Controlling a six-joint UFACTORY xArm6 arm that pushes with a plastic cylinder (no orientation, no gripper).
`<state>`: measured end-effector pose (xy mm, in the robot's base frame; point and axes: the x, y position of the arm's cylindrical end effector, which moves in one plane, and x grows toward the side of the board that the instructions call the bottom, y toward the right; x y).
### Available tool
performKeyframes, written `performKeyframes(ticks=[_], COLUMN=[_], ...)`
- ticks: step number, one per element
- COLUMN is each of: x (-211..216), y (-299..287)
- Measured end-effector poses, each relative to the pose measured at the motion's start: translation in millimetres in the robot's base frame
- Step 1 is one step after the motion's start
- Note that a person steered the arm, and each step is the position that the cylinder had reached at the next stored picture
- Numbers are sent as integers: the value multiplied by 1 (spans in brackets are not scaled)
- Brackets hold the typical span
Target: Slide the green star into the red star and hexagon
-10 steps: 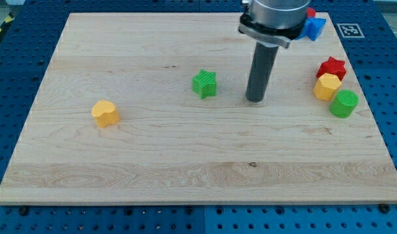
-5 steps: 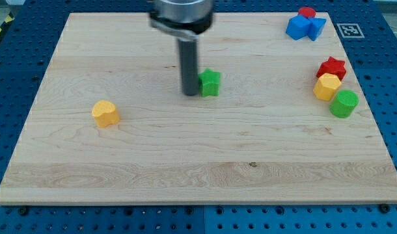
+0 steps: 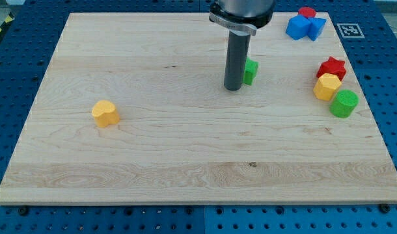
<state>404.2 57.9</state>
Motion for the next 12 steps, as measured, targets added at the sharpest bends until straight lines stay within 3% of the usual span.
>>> performKeyframes(ticks=[1, 3, 5, 7, 10, 12], x=[-15, -30, -53, -37, -51, -30], y=[23, -30, 15, 46, 38, 105])
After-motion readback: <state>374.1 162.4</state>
